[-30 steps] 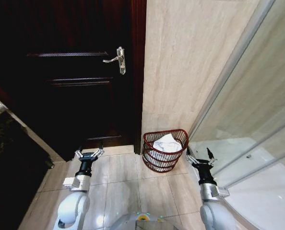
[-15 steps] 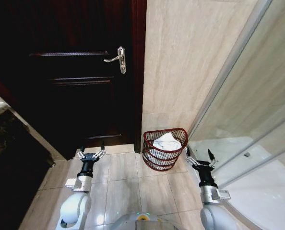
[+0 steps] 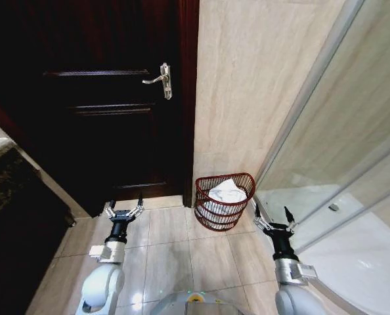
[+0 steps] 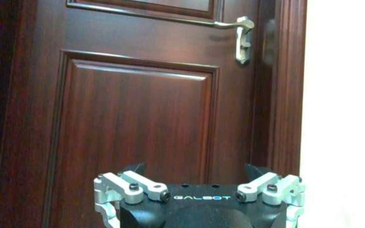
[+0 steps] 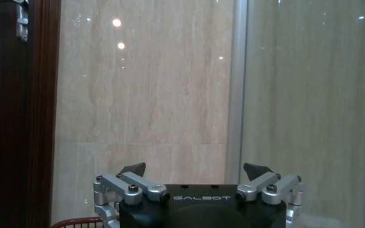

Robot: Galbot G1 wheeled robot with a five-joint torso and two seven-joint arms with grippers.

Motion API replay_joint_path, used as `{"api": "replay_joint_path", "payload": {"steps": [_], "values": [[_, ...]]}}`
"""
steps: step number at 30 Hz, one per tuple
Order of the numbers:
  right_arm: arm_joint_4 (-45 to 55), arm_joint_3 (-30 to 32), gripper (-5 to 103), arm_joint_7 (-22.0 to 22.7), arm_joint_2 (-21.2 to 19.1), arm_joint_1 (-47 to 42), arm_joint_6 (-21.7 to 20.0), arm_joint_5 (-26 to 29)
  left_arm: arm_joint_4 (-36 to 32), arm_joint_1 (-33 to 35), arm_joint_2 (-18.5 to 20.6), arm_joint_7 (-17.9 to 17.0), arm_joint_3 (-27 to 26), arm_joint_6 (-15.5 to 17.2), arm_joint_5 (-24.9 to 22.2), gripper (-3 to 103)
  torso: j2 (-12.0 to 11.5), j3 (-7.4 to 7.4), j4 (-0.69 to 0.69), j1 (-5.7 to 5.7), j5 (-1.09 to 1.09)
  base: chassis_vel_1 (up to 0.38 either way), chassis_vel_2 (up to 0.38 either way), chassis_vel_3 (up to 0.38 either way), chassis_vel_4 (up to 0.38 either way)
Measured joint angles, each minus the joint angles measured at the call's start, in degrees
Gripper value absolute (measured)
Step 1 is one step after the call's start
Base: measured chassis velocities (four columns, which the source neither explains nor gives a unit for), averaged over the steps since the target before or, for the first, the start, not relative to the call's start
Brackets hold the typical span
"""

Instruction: Discard the used towel into the hamper.

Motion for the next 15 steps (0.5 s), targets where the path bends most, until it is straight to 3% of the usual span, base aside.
{"api": "replay_joint_path", "payload": {"steps": [15], "values": [[0.63, 0.07, 100, 0.10, -0.07, -1.08, 0.76, 0.15, 0.29, 0.24, -0.18, 0.07, 0.02, -0.94, 0.40, 100, 0.00, 0.00, -0.01, 0.00, 0.00, -0.015, -0.077, -0.094, -0.016]]}}
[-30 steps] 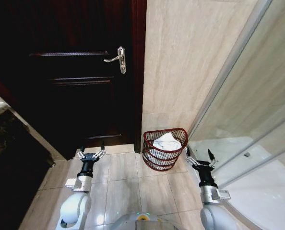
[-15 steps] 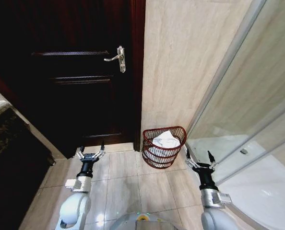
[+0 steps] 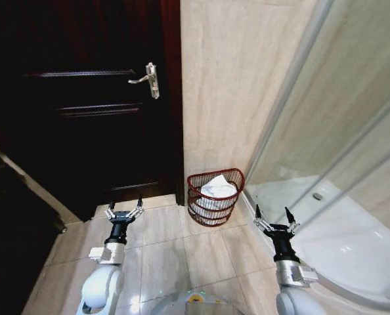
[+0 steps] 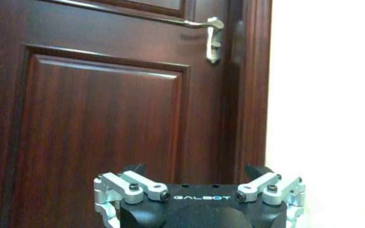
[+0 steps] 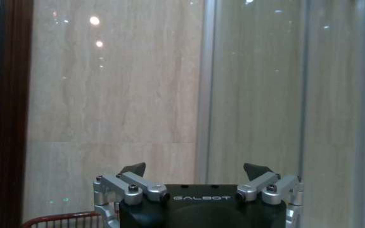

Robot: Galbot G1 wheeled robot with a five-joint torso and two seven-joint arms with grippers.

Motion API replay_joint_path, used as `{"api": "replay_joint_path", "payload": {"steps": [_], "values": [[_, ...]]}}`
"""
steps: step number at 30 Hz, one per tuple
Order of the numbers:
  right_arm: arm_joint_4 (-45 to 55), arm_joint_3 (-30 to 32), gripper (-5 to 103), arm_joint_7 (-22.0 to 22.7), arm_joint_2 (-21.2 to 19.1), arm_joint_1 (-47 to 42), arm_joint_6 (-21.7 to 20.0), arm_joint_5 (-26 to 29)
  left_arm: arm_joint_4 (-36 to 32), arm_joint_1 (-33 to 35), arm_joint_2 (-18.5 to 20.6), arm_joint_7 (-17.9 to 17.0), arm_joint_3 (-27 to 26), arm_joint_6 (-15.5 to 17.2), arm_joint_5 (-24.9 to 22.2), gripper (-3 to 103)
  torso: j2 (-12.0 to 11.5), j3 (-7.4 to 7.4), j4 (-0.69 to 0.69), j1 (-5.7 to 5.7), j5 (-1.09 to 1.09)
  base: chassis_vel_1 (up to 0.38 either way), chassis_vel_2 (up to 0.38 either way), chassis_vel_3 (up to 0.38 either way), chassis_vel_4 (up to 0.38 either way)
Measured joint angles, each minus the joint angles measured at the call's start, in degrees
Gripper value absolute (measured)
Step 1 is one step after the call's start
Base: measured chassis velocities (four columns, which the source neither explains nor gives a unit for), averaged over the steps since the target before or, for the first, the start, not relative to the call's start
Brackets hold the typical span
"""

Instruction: Discard the used towel into the hamper.

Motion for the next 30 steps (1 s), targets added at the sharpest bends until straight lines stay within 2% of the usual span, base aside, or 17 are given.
{"api": "replay_joint_path", "payload": {"steps": [30], "values": [[1.75, 0.34, 100, 0.06, -0.07, -1.55, 1.02, -0.43, 0.51, -0.30, -0.26, 0.09, -0.22, -0.81, 0.56, 100, 0.00, 0.00, 0.00, 0.00, 0.00, -0.034, -0.080, -0.079, -0.036]]}}
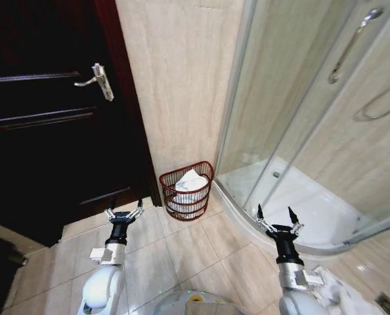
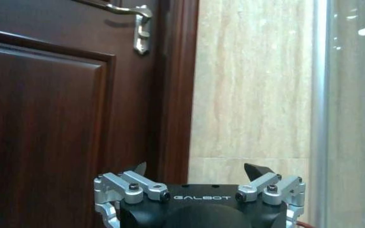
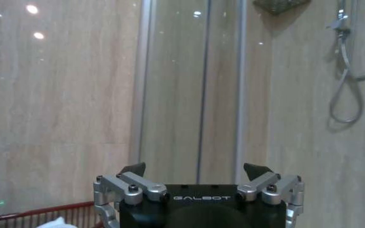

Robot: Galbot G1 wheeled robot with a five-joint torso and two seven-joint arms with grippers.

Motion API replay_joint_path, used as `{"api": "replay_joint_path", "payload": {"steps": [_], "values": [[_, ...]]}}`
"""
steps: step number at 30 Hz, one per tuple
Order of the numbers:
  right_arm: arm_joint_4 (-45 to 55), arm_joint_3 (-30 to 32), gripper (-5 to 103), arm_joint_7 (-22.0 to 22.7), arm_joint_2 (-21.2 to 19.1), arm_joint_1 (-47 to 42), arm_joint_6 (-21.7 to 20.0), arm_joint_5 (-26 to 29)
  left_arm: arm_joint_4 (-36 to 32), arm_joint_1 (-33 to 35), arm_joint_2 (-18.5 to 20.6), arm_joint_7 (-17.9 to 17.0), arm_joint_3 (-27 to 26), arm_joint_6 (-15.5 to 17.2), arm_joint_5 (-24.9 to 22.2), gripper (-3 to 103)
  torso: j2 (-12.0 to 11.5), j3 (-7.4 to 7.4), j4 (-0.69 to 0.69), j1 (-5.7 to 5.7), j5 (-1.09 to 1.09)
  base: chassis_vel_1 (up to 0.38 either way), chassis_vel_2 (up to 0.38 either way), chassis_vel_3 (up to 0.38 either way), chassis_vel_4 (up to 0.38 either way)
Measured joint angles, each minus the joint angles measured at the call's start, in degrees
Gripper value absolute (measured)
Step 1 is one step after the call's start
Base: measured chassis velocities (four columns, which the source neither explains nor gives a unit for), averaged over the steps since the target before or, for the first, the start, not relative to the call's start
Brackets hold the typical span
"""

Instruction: Discard the used towel into the hamper.

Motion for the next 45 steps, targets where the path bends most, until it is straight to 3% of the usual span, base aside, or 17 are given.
{"api": "replay_joint_path", "payload": {"steps": [45], "values": [[-1.22, 0.33, 100, 1.37, -0.13, -1.24, 2.01, 0.35, 0.29, -0.11, -0.72, 0.29, 0.34, -0.30, 1.75, 100, 0.00, 0.00, 0.00, 0.00, 0.00, -0.049, -0.072, -0.070, -0.054]]}}
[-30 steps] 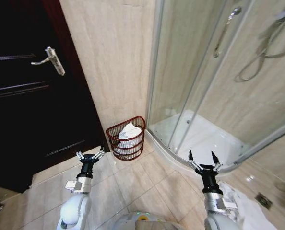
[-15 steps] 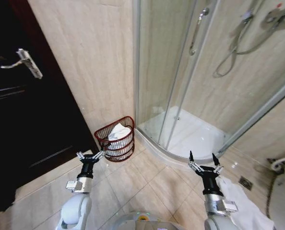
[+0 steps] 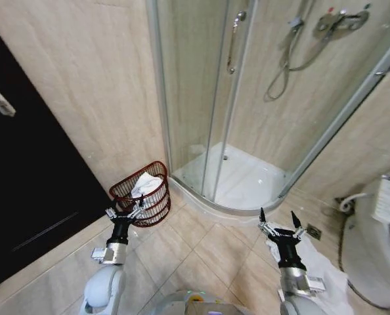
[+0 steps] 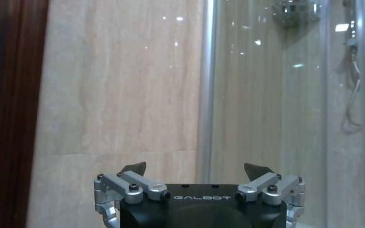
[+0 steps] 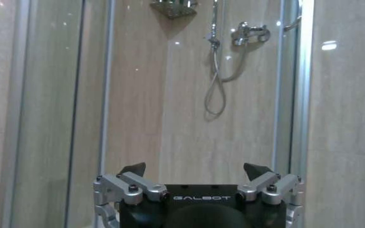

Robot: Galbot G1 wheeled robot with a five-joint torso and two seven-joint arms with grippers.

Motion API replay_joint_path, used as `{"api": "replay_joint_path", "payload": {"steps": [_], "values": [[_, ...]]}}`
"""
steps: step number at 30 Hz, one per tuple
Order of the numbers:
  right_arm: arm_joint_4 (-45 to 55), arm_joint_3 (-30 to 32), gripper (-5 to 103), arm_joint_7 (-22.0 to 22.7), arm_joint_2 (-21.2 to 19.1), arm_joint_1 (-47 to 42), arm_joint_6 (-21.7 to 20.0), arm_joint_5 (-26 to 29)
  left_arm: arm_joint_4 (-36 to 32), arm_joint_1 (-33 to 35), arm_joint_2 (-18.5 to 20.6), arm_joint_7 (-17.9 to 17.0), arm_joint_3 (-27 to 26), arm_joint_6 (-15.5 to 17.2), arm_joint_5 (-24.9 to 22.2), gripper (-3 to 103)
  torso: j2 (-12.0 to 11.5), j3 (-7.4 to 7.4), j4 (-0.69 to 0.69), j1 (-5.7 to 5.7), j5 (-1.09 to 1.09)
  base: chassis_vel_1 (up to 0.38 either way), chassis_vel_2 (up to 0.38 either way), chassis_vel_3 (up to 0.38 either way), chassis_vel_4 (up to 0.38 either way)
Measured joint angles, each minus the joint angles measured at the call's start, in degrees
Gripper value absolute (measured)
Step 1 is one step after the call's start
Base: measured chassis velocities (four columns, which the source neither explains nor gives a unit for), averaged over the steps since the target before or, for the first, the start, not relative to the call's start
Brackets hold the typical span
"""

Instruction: Discard the used towel into the hamper.

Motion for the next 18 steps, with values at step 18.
{"api": "replay_joint_path", "payload": {"steps": [18], "values": [[-0.04, -0.01, 100, 0.05, 0.02, 0.00, 0.36, -0.01, 0.27, 0.52, -0.12, 0.27, 0.22, -0.89, 1.15, 100, -1.18, -0.70, 0.00, -0.48, 0.00, -0.078, -0.075, -0.079, -0.077]]}}
